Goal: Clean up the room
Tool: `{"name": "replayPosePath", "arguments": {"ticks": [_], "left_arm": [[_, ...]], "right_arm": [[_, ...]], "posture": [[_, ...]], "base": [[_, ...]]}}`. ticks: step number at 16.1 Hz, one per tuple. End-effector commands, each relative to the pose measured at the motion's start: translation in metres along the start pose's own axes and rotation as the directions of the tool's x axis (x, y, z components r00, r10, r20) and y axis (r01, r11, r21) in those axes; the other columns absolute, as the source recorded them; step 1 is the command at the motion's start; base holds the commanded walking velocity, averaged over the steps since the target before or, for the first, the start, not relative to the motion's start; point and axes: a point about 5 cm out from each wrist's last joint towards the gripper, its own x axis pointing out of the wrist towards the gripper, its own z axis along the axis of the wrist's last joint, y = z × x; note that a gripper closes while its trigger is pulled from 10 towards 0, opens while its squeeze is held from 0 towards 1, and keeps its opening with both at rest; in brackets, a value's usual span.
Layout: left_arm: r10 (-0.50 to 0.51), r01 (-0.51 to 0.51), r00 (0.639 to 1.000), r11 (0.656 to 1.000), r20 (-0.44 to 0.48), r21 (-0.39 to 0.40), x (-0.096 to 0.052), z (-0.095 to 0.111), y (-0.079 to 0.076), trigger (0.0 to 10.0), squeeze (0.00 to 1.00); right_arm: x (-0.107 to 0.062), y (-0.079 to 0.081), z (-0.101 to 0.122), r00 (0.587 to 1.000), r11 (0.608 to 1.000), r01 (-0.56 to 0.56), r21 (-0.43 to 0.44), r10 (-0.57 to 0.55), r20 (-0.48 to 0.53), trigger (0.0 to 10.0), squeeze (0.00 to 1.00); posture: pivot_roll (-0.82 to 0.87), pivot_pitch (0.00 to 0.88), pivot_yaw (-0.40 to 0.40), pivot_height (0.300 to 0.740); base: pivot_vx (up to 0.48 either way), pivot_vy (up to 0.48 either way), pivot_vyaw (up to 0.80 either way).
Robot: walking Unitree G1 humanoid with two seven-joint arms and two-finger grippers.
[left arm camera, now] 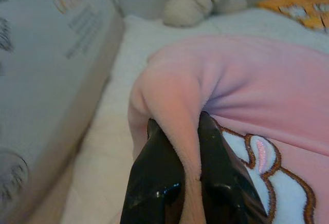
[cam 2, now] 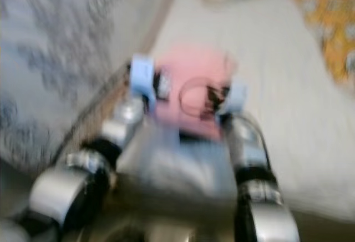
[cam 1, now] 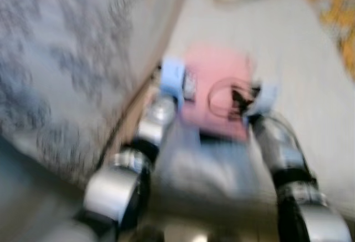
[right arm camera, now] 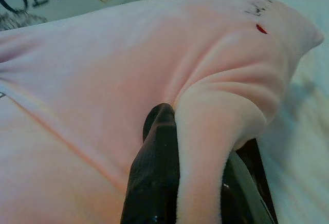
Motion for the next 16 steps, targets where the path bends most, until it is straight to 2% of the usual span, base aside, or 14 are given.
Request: {"name": "replayPosePath", "arguments": {"ticks": [1, 2, 3, 4, 5, 6, 7, 8, 10, 11, 13, 14, 16], "left_arm": [[0.146, -0.146, 0.987, 0.989, 0.067, -0.008, 0.002, 0.018, 0.033, 10.0, 0.00], [0.170, -0.170, 0.983, 0.985, 0.061, -0.008, 0.002, 0.017, 0.033, 10.0, 0.00], [0.227, -0.227, 0.973, 0.974, 0.051, -0.011, 0.002, 0.015, 0.039, 10.0, 0.00], [0.277, -0.279, 0.960, 0.960, 0.046, 0.021, 0.003, 0.014, 0.046, 10.0, 0.00], [0.314, -0.315, 0.949, 0.948, 0.036, 0.039, 0.002, 0.012, 0.053, 10.0, 0.00], [0.328, -0.329, 0.944, 0.944, 0.034, 0.038, 0.002, 0.012, 0.055, 10.0, 0.00], [0.325, -0.324, 0.944, 0.945, -0.047, 0.032, -0.004, -0.008, 0.061, 10.0, 0.00], [0.328, -0.327, 0.942, 0.945, -0.065, 0.028, -0.006, -0.014, 0.062, 10.0, 0.00], [0.289, -0.281, 0.949, 0.957, -0.127, 0.072, -0.015, -0.038, 0.060, 10.0, 0.00], [0.285, -0.276, 0.951, 0.957, -0.122, 0.085, -0.015, -0.039, 0.059, 10.0, 0.00], [0.297, -0.289, 0.951, 0.953, -0.085, 0.091, -0.013, -0.030, 0.063, 10.0, 0.00], [0.291, -0.287, 0.953, 0.956, -0.083, 0.058, -0.011, -0.027, 0.061, 10.0, 0.00], [0.248, -0.246, 0.966, 0.969, -0.077, 0.040, -0.007, -0.024, 0.044, 10.0, 0.00]], "right_arm": [[0.004, 0.005, 0.003, 1.000, 0.999, -0.026, -0.022, 0.025, -0.010, 10.0, 0.00], [0.008, 0.005, 0.004, 0.998, 0.998, -0.048, -0.039, 0.047, -0.040, 10.0, 0.00], [0.017, 0.009, 0.004, 0.992, 0.993, -0.090, -0.079, 0.083, -0.098, 10.0, 0.00], [0.026, 0.018, 0.005, 0.978, 0.985, -0.144, -0.096, 0.127, -0.164, 10.0, 0.00], [0.029, 0.025, 0.004, 0.969, 0.980, -0.173, -0.099, 0.151, -0.193, 10.0, 0.00], [0.030, 0.027, 0.004, 0.968, 0.979, -0.177, -0.099, 0.155, -0.196, 10.0, 0.00], [0.030, 0.031, -0.013, 0.956, 0.986, -0.139, -0.096, 0.108, -0.274, 10.0, 0.00], [0.028, 0.032, -0.018, 0.951, 0.986, -0.137, -0.092, 0.105, -0.292, 10.0, 0.00], [0.021, 0.035, -0.040, 0.936, 0.990, -0.115, -0.082, 0.081, -0.343, 10.0, 0.00], [0.019, 0.036, -0.046, 0.931, 0.991, -0.117, -0.071, 0.084, -0.355, 10.0, 0.00], [0.016, 0.039, -0.055, 0.926, 0.993, -0.111, -0.036, 0.090, -0.367, 10.0, 0.00], [0.015, 0.036, -0.056, 0.925, 0.993, -0.107, -0.052, 0.080, -0.371, 10.0, 0.00], [0.012, 0.024, -0.054, 0.928, 0.995, -0.071, -0.069, 0.041, -0.371, 10.0, 0.00]], "posture": [[0.00, 0.000, 0.026, 0.740], [-0.01, 0.000, 0.005, 0.740], [0.00, 0.000, -0.027, 0.740], [0.00, 0.024, -0.077, 0.740], [0.01, 0.061, -0.097, 0.740], [0.01, 0.061, -0.097, 0.740], [0.04, 0.106, -0.123, 0.740], [0.04, 0.117, -0.126, 0.740], [0.05, 0.136, -0.138, 0.740], [0.05, 0.137, -0.141, 0.740], [0.05, 0.135, -0.131, 0.740], [0.06, 0.136, -0.127, 0.740], [0.06, 0.134, -0.126, 0.740]], "base": [[0.480, 0.000, 0.49], [0.480, 0.000, 0.45], [0.480, 0.000, 0.46], [0.000, 0.000, 0.00], [0.000, 0.000, 0.00], [0.000, 0.000, 0.00], [0.000, 0.000, 0.00], [0.000, 0.000, 0.00], [0.000, 0.000, 0.00], [0.000, 0.000, 0.00], [0.000, 0.000, 0.00], [0.000, 0.000, 0.00], [0.000, 0.000, 0.00]]}}
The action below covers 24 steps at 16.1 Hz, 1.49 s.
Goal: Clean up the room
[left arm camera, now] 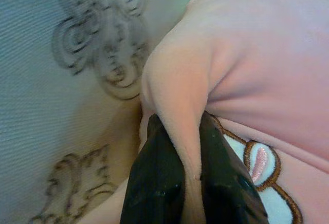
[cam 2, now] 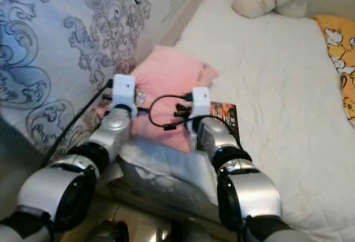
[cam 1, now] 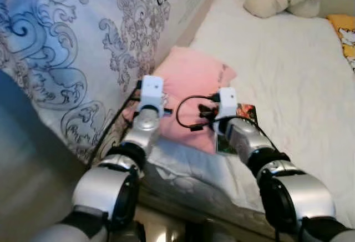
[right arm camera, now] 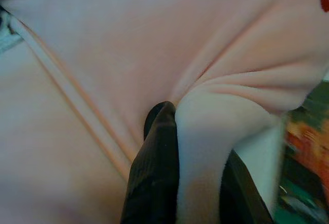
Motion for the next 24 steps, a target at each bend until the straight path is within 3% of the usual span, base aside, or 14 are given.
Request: {"name": "replayPosePath", "arguments": {"ticks": [1, 5, 7, 11, 12, 13, 16, 20, 23, 24], "left_arm": [[0.027, -0.025, 0.997, 0.999, 0.076, -0.021, 0.005, 0.021, 0.004, 10.0, 0.00], [-0.057, 0.060, 0.996, 0.997, 0.063, -0.058, 0.003, 0.023, -0.017, 10.0, 0.00], [-0.079, 0.080, 0.995, 0.997, 0.064, -0.018, 0.001, 0.019, -0.022, 10.0, 0.00], [-0.079, 0.077, 0.994, 0.997, 0.069, 0.031, 0.001, 0.017, -0.014, 10.0, 0.00], [-0.080, 0.077, 0.994, 0.996, 0.073, 0.041, 0.002, 0.017, -0.013, 10.0, 0.81], [-0.091, 0.086, 0.992, 0.994, 0.084, 0.066, 0.002, 0.019, -0.012, 10.0, 1.00], [-0.153, 0.122, 0.974, 0.975, 0.165, 0.184, 0.003, 0.030, -0.011, 10.0, 1.00], [-0.186, 0.150, 0.953, 0.975, 0.240, 0.163, 0.002, 0.040, -0.008, 10.0, 1.00], [-0.227, 0.164, 0.926, 0.962, 0.302, 0.218, -0.001, 0.045, -0.006, 10.0, 1.00], [-0.276, 0.201, 0.904, 0.948, 0.325, 0.247, -0.004, 0.046, -0.006, 10.0, 1.00]], "right_arm": [[-0.009, -0.021, -0.009, 0.997, 0.997, 0.072, 0.000, -0.072, -0.037, 10.0, 0.00], [-0.015, -0.035, -0.010, 0.993, 0.993, 0.113, 0.025, -0.111, -0.040, 10.0, 0.00], [-0.017, -0.039, -0.014, 0.990, 0.990, 0.136, 0.032, -0.134, -0.050, 10.0, 0.00], [-0.018, -0.034, -0.029, 0.987, 0.989, 0.139, 0.042, -0.136, -0.080, 10.0, 0.00], [-0.017, -0.034, -0.030, 0.987, 0.988, 0.145, 0.045, -0.141, -0.082, 10.0, 0.00], [-0.017, -0.033, -0.033, 0.984, 0.984, 0.167, 0.065, -0.161, -0.081, 10.0, 1.00], [-0.016, -0.029, -0.033, 0.980, 0.975, 0.198, 0.103, -0.194, -0.049, 10.0, 1.00], [-0.016, -0.035, -0.016, 0.972, 0.973, 0.227, 0.050, -0.230, 0.049, 10.0, 1.00], [-0.019, -0.039, -0.008, 0.954, 0.962, 0.270, 0.045, -0.274, 0.126, 10.0, 1.00], [-0.022, -0.041, -0.003, 0.932, 0.953, 0.300, 0.039, -0.302, 0.201, 10.0, 1.00]], "posture": [[0.05, 0.135, -0.125, 0.740], [0.04, 0.134, -0.110, 0.740], [0.03, 0.132, -0.108, 0.740], [0.02, 0.128, -0.101, 0.740], [0.02, 0.127, -0.100, 0.740], [0.02, 0.120, -0.098, 0.740], [0.04, 0.065, -0.088, 0.740], [0.04, 0.000, -0.060, 0.740], [0.05, 0.000, -0.035, 0.740], [0.05, 0.000, -0.023, 0.740]], "base": [[0.000, 0.000, 0.00], [0.000, 0.000, 0.00], [0.000, 0.000, 0.00], [0.000, 0.000, 0.00], [0.000, 0.000, 0.00], [0.000, 0.000, 0.00], [0.000, 0.000, 0.00], [0.000, 0.000, 0.00], [0.000, 0.000, 0.00], [0.000, 0.000, 0.00]]}}
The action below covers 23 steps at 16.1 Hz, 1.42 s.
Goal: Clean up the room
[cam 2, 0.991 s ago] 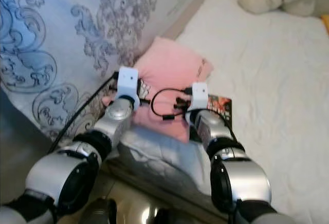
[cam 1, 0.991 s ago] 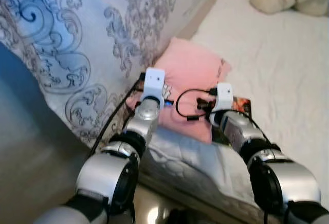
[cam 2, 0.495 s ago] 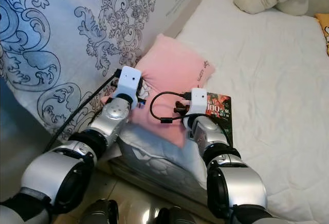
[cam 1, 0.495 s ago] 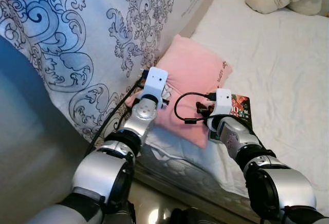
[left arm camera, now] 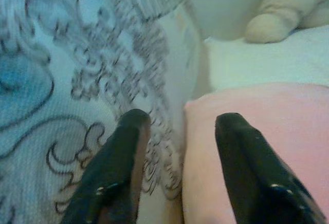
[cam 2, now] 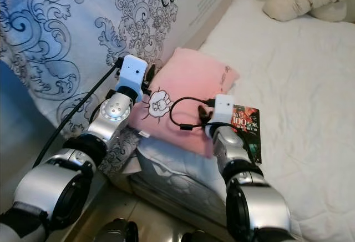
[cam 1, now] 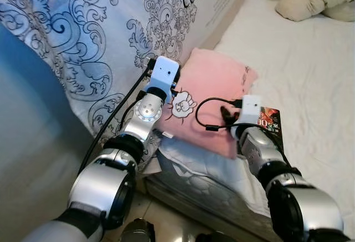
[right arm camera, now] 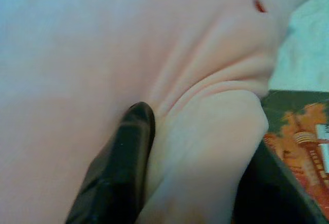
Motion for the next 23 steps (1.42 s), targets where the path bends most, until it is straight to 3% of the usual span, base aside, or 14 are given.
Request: {"name": "replayPosePath", "arguments": {"ticks": [1, 2, 5, 7, 9, 11, 12, 16, 18, 19, 20, 21, 22, 23], "left_arm": [[-0.042, 0.041, 0.999, 0.999, 0.020, 0.028, -0.003, 0.000, -0.001, 10.0, 1.00], [-0.056, 0.055, 0.998, 0.997, 0.031, 0.045, -0.005, -0.001, 0.001, 10.0, 1.00], [-0.091, 0.088, 0.995, 0.991, 0.027, 0.100, -0.019, -0.012, 0.015, 10.0, 1.00], [-0.107, 0.104, 0.994, 0.986, 0.016, 0.130, -0.025, -0.019, 0.019, 10.0, 1.00], [-0.132, 0.127, 0.991, 0.983, 0.022, 0.135, -0.030, -0.020, 0.019, 10.0, 1.00], [-0.181, 0.175, 0.983, 0.978, 0.044, 0.117, -0.036, -0.018, 0.008, 10.0, 1.00], [-0.206, 0.201, 0.977, 0.975, 0.047, 0.097, -0.046, -0.021, -0.001, 10.0, 1.00], [-0.205, 0.204, 0.979, 0.975, 0.002, 0.088, -0.059, -0.031, -0.001, 10.0, 1.00], [-0.164, 0.163, 0.986, 0.986, -0.036, -0.039, -0.068, -0.034, 0.002, 10.0, 1.00], [-0.120, 0.108, 0.990, 0.980, -0.069, -0.166, -0.077, -0.037, 0.001, 10.0, 1.00], [-0.100, 0.079, 0.992, 0.971, -0.083, -0.226, -0.083, -0.037, -0.001, 10.0, 1.00], [-0.096, 0.085, 0.994, 0.975, -0.046, -0.206, -0.085, -0.029, -0.005, 10.0, 1.00], [-0.082, 0.083, 0.997, 0.975, 0.016, -0.205, -0.079, -0.017, -0.007, 10.0, 0.75], [-0.063, 0.069, 0.997, 0.978, 0.035, -0.198, -0.073, -0.012, -0.006, 10.0, 0.00]], "right_arm": [[-0.001, -0.005, 0.007, 0.997, 0.999, 0.044, 0.021, -0.046, 0.067, 10.0, 1.00], [-0.005, -0.007, 0.000, 0.995, 0.996, 0.070, 0.057, -0.074, 0.073, 10.0, 1.00], [-0.042, 0.001, -0.058, 0.994, 0.979, 0.107, 0.171, -0.108, -0.005, 10.0, 1.00], [-0.056, 0.000, -0.076, 0.989, 0.970, 0.148, 0.191, -0.144, -0.032, 10.0, 1.00], [-0.059, -0.012, -0.066, 0.978, 0.960, 0.201, 0.194, -0.208, 0.016, 10.0, 1.00], [-0.068, -0.014, -0.042, 0.969, 0.972, 0.180, 0.153, -0.202, 0.143, 10.0, 1.00], [-0.083, -0.014, -0.024, 0.950, 0.973, 0.184, 0.137, -0.212, 0.231, 10.0, 1.00], [-0.123, -0.033, -0.010, 0.892, 0.945, 0.310, 0.106, -0.328, 0.312, 10.0, 1.00], [-0.145, -0.049, -0.018, 0.887, 0.931, 0.364, 0.042, -0.360, 0.290, 10.0, 1.00], [-0.157, -0.059, -0.027, 0.887, 0.918, 0.397, -0.005, -0.382, 0.260, 10.0, 1.00], [-0.164, -0.065, -0.031, 0.886, 0.909, 0.415, -0.031, -0.396, 0.241, 10.0, 1.00], [-0.162, -0.072, -0.040, 0.885, 0.898, 0.438, -0.039, -0.423, 0.195, 10.0, 1.00], [-0.151, -0.077, -0.046, 0.893, 0.902, 0.431, -0.031, -0.421, 0.160, 10.0, 0.00], [-0.139, -0.082, -0.048, 0.890, 0.897, 0.440, -0.039, -0.430, 0.149, 10.0, 0.00]], "posture": [[0.05, 0.000, -0.015, 0.740], [0.05, 0.000, -0.010, 0.740], [0.03, 0.000, 0.012, 0.740], [0.01, 0.000, 0.021, 0.740], [0.00, 0.000, 0.038, 0.740], [0.00, 0.000, 0.044, 0.740], [0.00, 0.000, 0.048, 0.740], [0.00, 0.000, 0.042, 0.740], [0.00, 0.000, 0.039, 0.740], [-0.01, 0.000, 0.040, 0.740], [0.00, 0.000, 0.039, 0.740], [0.00, 0.000, 0.039, 0.740], [0.01, 0.000, 0.045, 0.740], [0.01, 0.000, 0.047, 0.740]], "base": [[0.000, 0.000, 0.00], [0.000, 0.000, 0.00], [0.000, 0.000, 0.00], [0.000, 0.000, 0.00], [0.000, 0.000, 0.00], [0.000, 0.000, 0.00], [0.000, 0.000, 0.00], [0.000, 0.000, 0.00], [0.000, 0.000, 0.00], [0.000, 0.000, 0.00], [0.000, 0.000, 0.00], [0.000, 0.000, 0.00], [0.000, 0.000, 0.00], [0.000, 0.000, 0.00]]}}
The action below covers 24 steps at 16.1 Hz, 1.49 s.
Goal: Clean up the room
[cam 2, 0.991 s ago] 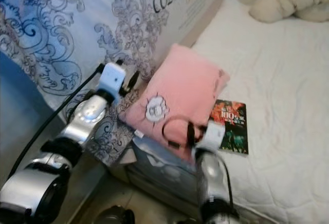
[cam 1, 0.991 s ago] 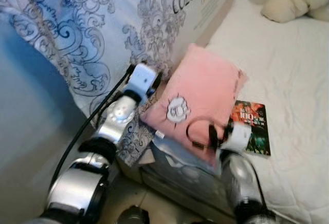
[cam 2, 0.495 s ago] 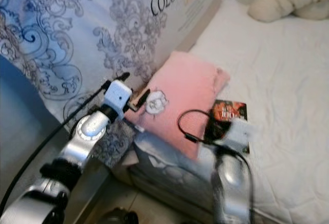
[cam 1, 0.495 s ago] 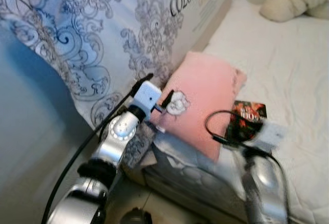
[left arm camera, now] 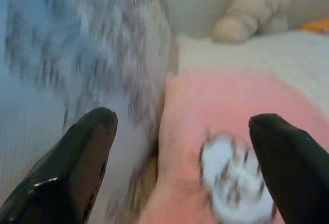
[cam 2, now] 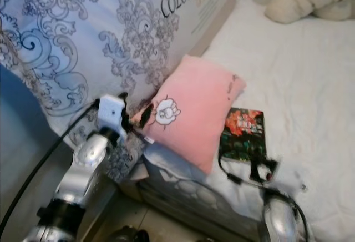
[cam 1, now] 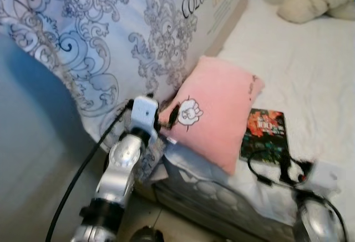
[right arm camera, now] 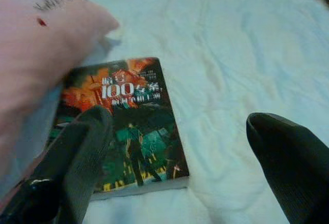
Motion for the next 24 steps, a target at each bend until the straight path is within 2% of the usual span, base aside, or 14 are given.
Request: {"name": "replayPosePath", "arguments": {"ticks": [1, 2, 3, 4, 6, 9, 11, 14, 15, 16, 18, 20, 22, 24], "left_arm": [[0.011, -0.011, 1.000, 1.000, 0.029, 0.009, 0.006, 0.010, 0.000, 10.0, 0.00], [0.014, -0.015, 1.000, 0.999, 0.012, 0.037, 0.007, 0.009, -0.003, 10.0, 0.00], [0.006, -0.006, 1.000, 0.999, 0.002, 0.048, 0.004, 0.009, -0.005, 10.0, 0.00], [-0.010, 0.010, 1.000, 0.998, 0.001, 0.067, -0.002, 0.011, -0.008, 10.0, 0.00], [-0.102, 0.100, 0.995, 0.989, 0.013, 0.106, -0.022, 0.016, -0.022, 10.0, 0.00], [-0.138, 0.135, 0.990, 0.982, 0.019, 0.130, -0.043, 0.029, -0.031, 10.0, 0.00], [-0.123, 0.123, 0.992, 0.982, -0.011, 0.142, -0.054, 0.033, -0.030, 10.0, 0.00], [-0.122, 0.126, 0.992, 0.976, -0.034, 0.177, -0.066, 0.036, -0.030, 10.0, 0.00], [-0.136, 0.136, 0.991, 0.968, -0.017, 0.209, -0.069, 0.044, -0.034, 10.0, 0.00], [-0.142, 0.140, 0.990, 0.964, -0.008, 0.225, -0.069, 0.048, -0.035, 10.0, 0.00], [-0.153, 0.148, 0.988, 0.959, 0.000, 0.240, -0.069, 0.053, -0.038, 10.0, 0.00], [-0.170, 0.163, 0.985, 0.945, -0.002, 0.284, -0.069, 0.056, -0.040, 10.0, 0.00], [-0.260, 0.232, 0.965, 0.912, 0.038, 0.339, -0.071, 0.064, -0.050, 10.0, 0.00], [-0.358, 0.330, 0.930, 0.911, 0.078, 0.248, -0.077, 0.073, -0.061, 10.0, 0.00]], "right_arm": [[0.008, -0.001, -0.008, 0.999, 0.999, 0.019, 0.033, -0.018, -0.037, 10.0, 0.00], [0.031, 0.001, -0.013, 0.996, 0.995, 0.034, 0.090, -0.026, -0.090, 10.0, 0.00], [0.042, 0.004, -0.011, 0.995, 0.992, 0.031, 0.126, -0.018, -0.102, 10.0, 0.00], [0.050, 0.004, -0.006, 0.995, 0.992, 0.026, 0.120, -0.015, -0.095, 10.0, 0.00], [0.070, 0.003, 0.004, 0.995, 0.990, 0.049, 0.132, -0.037, -0.092, 10.0, 0.00], [0.086, 0.003, 0.015, 0.994, 0.970, 0.089, 0.225, -0.071, -0.083, 10.0, 0.00], [0.095, 0.011, 0.019, 0.991, 0.958, 0.095, 0.270, -0.066, -0.115, 10.0, 0.00], [0.098, 0.014, 0.015, 0.983, 0.923, 0.141, 0.358, -0.086, -0.164, 10.0, 0.00], [0.097, 0.017, 0.013, 0.979, 0.859, 0.173, 0.482, -0.098, -0.176, 10.0, 0.00], [0.094, 0.018, 0.007, 0.975, 0.826, 0.193, 0.530, -0.099, -0.200, 10.0, 0.00], [0.091, 0.016, -0.002, 0.965, 0.793, 0.223, 0.568, -0.098, -0.242, 10.0, 0.00], [0.089, 0.022, -0.007, 0.964, 0.787, 0.201, 0.583, -0.054, -0.259, 10.0, 0.00], [0.086, 0.036, -0.012, 0.963, 0.785, 0.138, 0.604, 0.035, -0.266, 10.0, 0.00], [0.084, 0.046, -0.014, 0.962, 0.791, 0.096, 0.605, 0.082, -0.260, 10.0, 0.00]], "posture": [[0.01, 0.000, 0.053, 0.740], [0.02, 0.000, 0.055, 0.740], [0.04, 0.000, 0.052, 0.740], [0.05, 0.000, 0.044, 0.740], [0.11, 0.074, 0.041, 0.740], [0.18, 0.137, 0.036, 0.740], [0.21, 0.178, 0.032, 0.740], [0.22, 0.213, 0.028, 0.740], [0.23, 0.228, 0.023, 0.740], [0.23, 0.233, 0.023, 0.740], [0.22, 0.235, 0.024, 0.740], [0.21, 0.236, 0.029, 0.740], [0.20, 0.233, 0.030, 0.740], [0.20, 0.229, 0.029, 0.740]], "base": [[0.000, 0.000, 0.00], [0.000, 0.000, 0.00], [0.000, 0.000, 0.00], [0.000, 0.000, 0.00], [0.000, 0.000, 0.00], [0.000, 0.000, 0.00], [0.000, 0.000, 0.00], [0.000, 0.000, 0.00], [0.000, 0.000, 0.00], [0.000, 0.000, 0.00], [0.000, 0.000, 0.00], [0.000, 0.000, 0.00], [0.000, 0.000, 0.00], [0.000, 0.000, 0.00]]}}
